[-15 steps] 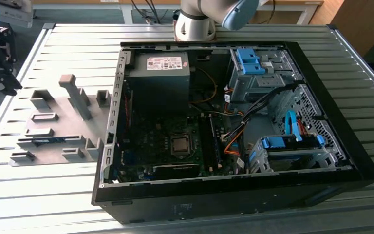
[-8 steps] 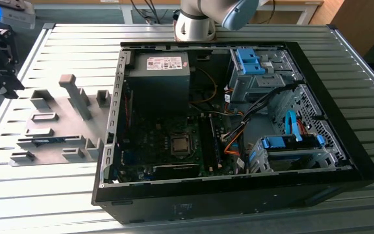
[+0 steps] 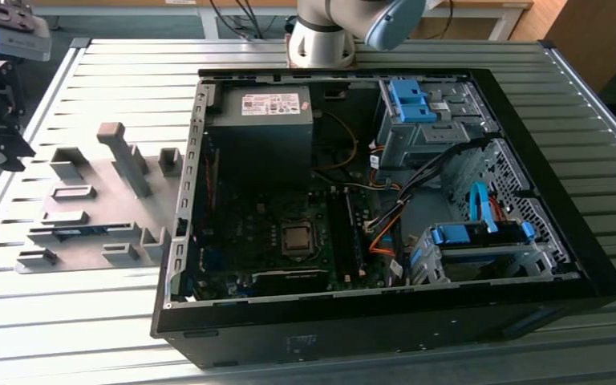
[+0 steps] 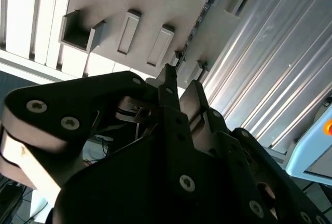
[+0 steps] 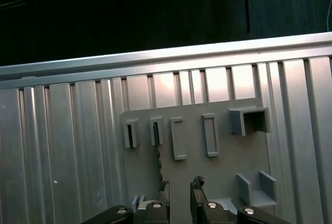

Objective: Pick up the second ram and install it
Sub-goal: 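Pick up the second ram and move it above second insertion slot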

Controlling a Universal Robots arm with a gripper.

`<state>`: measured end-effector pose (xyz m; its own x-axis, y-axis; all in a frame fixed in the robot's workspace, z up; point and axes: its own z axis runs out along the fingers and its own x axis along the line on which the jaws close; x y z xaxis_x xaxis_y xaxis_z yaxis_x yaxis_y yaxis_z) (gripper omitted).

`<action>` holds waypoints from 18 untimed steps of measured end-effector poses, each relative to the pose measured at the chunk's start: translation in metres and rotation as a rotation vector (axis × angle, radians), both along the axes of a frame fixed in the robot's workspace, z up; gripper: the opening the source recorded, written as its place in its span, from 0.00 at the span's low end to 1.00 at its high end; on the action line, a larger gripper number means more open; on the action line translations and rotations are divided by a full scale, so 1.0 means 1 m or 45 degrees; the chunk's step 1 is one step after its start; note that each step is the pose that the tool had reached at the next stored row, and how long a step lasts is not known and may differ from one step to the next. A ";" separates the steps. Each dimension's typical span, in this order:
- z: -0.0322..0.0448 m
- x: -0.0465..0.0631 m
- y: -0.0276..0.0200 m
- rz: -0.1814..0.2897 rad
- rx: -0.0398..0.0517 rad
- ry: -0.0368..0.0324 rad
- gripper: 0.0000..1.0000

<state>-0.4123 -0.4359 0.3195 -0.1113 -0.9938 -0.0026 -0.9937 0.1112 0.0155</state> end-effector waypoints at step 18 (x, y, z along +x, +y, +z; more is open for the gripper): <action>-0.0276 0.000 -0.0043 0.114 0.000 -0.0003 0.37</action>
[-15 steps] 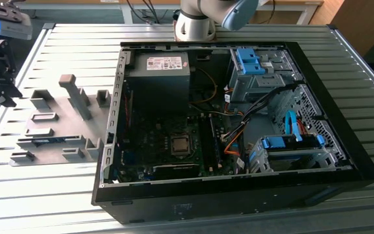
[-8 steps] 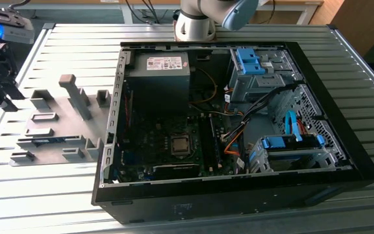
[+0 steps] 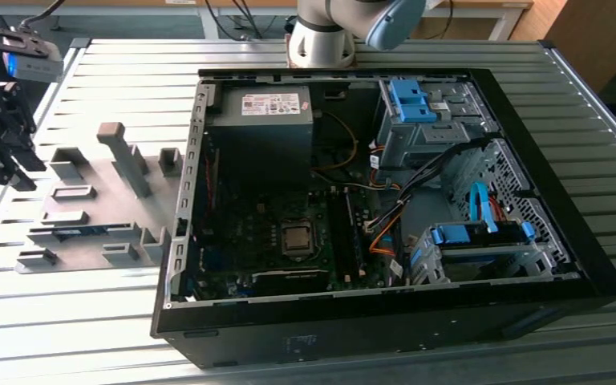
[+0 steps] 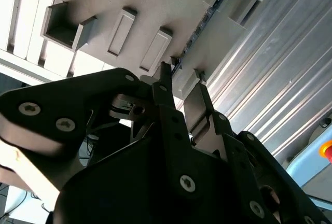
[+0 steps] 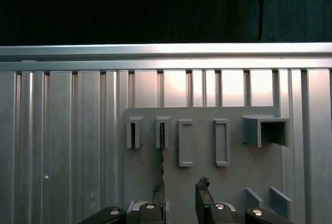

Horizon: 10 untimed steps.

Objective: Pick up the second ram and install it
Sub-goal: 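Pick up the second ram and move it above second insertion slot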

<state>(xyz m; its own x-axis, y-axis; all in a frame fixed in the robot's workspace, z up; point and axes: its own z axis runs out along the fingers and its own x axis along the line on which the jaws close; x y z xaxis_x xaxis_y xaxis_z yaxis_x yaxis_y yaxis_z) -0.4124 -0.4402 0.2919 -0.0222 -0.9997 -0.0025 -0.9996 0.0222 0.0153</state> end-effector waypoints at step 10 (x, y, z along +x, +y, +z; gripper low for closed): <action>-0.0086 0.000 -0.0013 0.006 0.000 -0.0011 0.37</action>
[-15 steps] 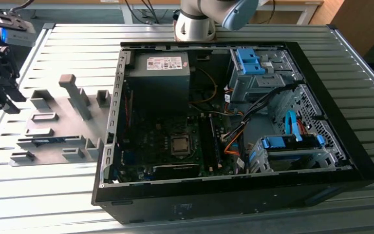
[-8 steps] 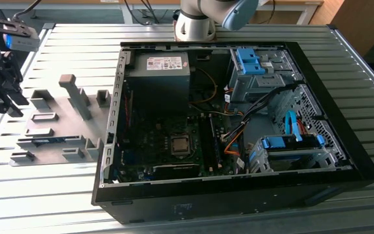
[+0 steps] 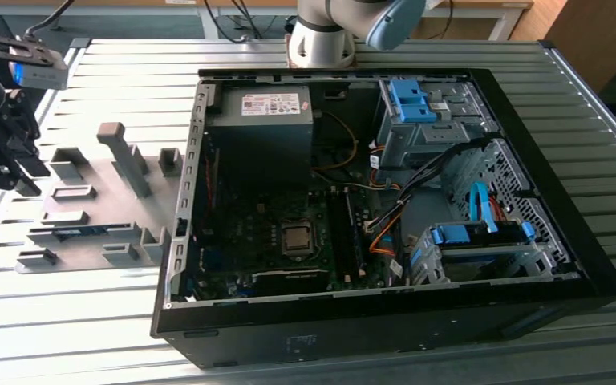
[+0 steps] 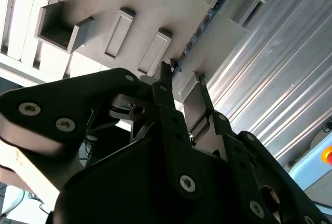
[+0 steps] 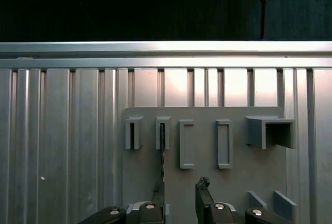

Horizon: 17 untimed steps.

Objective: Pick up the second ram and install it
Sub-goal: 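Pick up the second ram and move it above second insertion slot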

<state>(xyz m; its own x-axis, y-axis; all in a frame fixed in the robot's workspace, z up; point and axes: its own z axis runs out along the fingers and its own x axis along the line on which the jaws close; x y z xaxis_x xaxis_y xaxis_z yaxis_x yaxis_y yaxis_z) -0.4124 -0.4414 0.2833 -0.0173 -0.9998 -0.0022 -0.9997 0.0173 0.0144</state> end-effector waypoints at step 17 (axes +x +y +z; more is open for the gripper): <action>-0.0221 0.002 -0.0041 0.000 -0.001 0.0001 0.37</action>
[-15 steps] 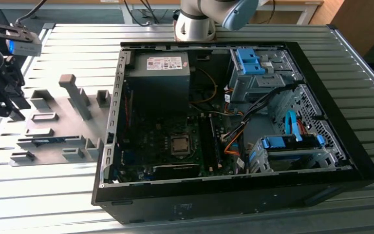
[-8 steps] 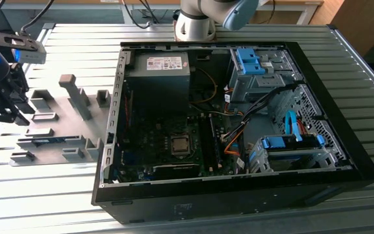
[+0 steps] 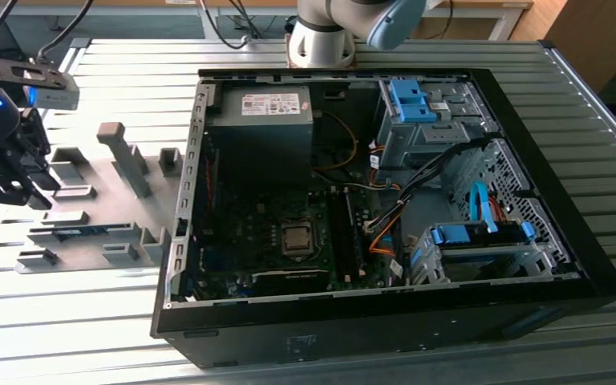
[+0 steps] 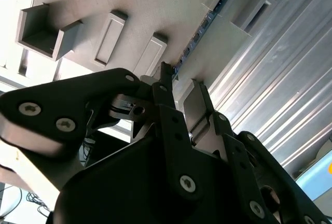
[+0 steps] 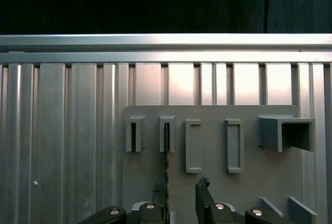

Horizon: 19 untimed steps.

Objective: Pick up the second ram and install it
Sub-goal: 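Pick up the second ram and move it above second insertion slot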

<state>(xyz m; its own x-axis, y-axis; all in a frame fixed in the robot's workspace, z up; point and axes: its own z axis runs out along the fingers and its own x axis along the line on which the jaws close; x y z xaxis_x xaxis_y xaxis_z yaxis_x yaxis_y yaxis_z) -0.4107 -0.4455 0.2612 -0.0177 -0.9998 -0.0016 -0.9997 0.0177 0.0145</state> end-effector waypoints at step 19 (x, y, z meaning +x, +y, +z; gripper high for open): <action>-0.0126 0.000 -0.0011 -0.034 -0.001 -0.0013 0.37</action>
